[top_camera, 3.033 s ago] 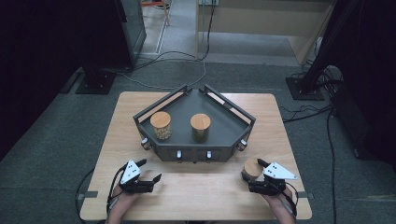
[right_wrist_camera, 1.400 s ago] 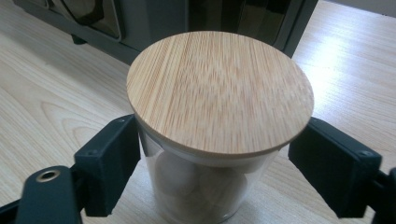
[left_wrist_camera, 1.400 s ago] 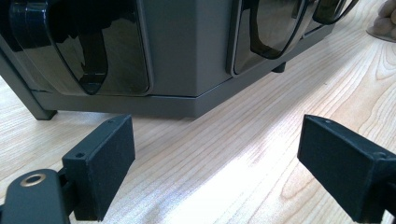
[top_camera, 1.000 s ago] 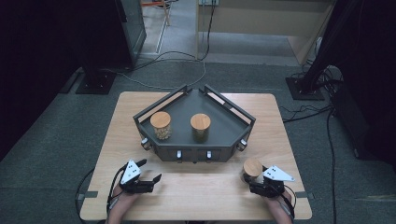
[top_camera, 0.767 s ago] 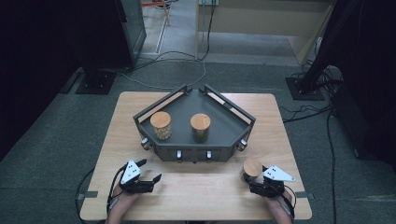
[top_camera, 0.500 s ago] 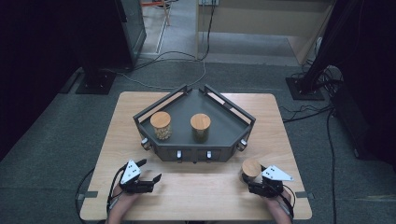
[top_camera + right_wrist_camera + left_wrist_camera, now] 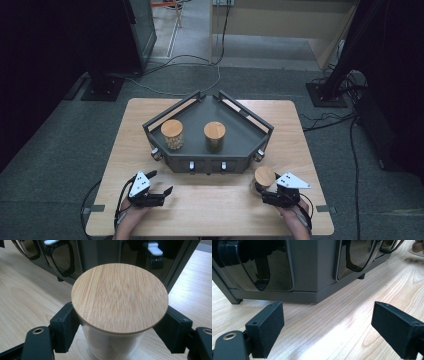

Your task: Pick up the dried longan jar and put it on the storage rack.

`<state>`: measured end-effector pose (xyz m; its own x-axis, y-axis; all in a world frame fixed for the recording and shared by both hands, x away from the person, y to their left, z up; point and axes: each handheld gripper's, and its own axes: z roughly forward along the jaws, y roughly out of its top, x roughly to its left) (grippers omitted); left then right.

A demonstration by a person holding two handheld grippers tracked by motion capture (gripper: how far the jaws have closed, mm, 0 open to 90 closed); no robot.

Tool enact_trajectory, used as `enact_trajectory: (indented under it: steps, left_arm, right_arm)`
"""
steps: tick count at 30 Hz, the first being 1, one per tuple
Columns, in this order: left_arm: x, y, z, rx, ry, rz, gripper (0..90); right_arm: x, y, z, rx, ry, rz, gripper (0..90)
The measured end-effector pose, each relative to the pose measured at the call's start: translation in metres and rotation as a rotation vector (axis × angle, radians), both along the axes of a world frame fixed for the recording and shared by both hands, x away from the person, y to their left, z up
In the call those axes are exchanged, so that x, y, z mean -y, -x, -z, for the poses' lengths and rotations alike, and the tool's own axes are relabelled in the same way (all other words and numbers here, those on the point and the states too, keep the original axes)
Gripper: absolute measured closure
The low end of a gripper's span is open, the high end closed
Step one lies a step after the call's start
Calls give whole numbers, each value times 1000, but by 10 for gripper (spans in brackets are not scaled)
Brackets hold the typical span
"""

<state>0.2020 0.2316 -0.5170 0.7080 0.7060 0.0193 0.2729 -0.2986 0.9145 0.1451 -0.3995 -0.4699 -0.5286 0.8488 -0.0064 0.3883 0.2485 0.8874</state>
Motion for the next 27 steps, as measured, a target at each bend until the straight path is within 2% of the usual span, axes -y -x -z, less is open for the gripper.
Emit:
enact_trajectory:
  steps: [4, 10, 15, 21, 27]
  left_arm:
    - [0, 0, 0, -1, 2, 0, 110]
    - [0, 0, 0, -1, 3, 0, 110]
    - [-1, 0, 0, -1, 4, 0, 110]
    - [0, 0, 0, -1, 3, 0, 110]
    - [-1, 0, 0, -1, 4, 0, 110]
  right_arm:
    - [-4, -2, -8, -17, -9, 27, 252]
    - [-7, -5, -17, -3, 0, 15, 252]
    - [-8, -9, -27, -14, -6, 9, 252]
    - [-11, -12, -38, -6, 15, -21, 251]
    - [-12, -16, -46, -15, 6, -16, 251]
